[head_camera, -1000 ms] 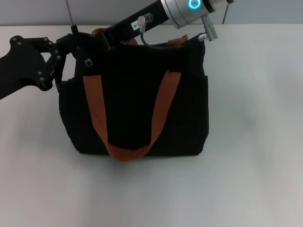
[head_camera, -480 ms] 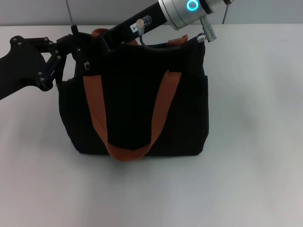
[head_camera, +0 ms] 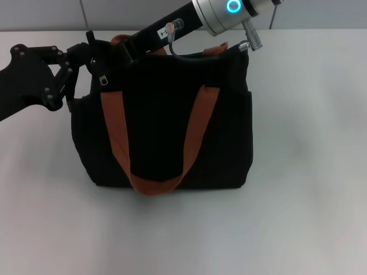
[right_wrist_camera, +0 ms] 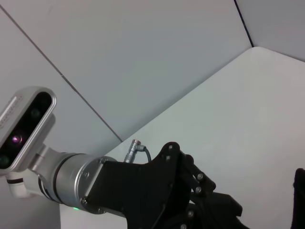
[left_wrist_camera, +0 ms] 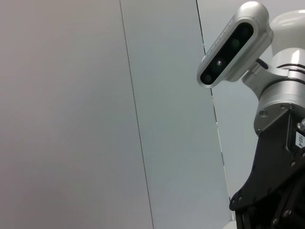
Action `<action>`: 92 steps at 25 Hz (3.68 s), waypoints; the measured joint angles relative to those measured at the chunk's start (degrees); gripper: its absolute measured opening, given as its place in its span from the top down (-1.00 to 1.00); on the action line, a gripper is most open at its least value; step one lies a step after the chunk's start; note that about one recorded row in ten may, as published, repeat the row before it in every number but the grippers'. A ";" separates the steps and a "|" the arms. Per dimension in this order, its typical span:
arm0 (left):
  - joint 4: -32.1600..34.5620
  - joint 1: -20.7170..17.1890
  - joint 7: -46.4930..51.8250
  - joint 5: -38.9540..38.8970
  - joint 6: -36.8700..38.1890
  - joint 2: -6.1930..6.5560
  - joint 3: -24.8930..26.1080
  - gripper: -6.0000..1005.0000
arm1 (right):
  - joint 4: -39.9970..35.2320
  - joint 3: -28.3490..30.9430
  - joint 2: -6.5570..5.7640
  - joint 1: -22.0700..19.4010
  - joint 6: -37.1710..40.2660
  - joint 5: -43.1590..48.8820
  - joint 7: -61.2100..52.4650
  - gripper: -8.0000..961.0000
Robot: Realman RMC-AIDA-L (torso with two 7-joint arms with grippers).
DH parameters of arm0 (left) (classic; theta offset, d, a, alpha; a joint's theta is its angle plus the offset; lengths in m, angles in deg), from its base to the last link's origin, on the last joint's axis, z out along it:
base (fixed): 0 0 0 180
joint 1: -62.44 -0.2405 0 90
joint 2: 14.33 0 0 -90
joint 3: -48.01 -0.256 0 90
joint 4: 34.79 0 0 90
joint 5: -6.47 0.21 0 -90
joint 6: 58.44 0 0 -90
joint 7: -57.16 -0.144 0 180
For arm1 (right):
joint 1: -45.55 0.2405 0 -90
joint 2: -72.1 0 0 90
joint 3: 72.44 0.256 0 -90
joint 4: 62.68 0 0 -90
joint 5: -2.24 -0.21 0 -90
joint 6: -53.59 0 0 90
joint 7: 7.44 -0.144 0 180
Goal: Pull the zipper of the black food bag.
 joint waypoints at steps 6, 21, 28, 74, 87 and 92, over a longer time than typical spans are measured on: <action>0.00 0.00 0.00 -0.01 -0.21 0.00 0.00 0.90 | 0.11 0.00 0.00 -0.02 0.01 -0.34 0.01 0.67; -0.09 -0.08 -0.01 -0.09 -0.75 0.00 0.09 0.89 | 0.03 -0.27 0.00 -0.11 0.52 -1.00 -0.02 0.68; 0.00 -0.09 -0.01 -0.17 -0.42 -0.05 0.09 0.88 | 0.03 -0.58 0.00 -0.11 0.20 -1.00 -0.09 0.67; -0.05 -0.68 0.74 -0.17 -0.31 0.12 1.67 0.86 | -20.99 -8.82 -0.13 -12.13 -1.95 12.02 -20.91 0.99; 0.01 -1.32 0.80 -0.20 -0.03 0.50 2.59 0.85 | -38.13 -8.30 0.05 -24.95 2.29 17.02 -28.49 0.99; 0.01 -1.47 0.80 -0.31 0.17 0.62 2.36 0.84 | -39.51 -8.04 0.15 -28.74 1.07 9.64 -23.76 0.99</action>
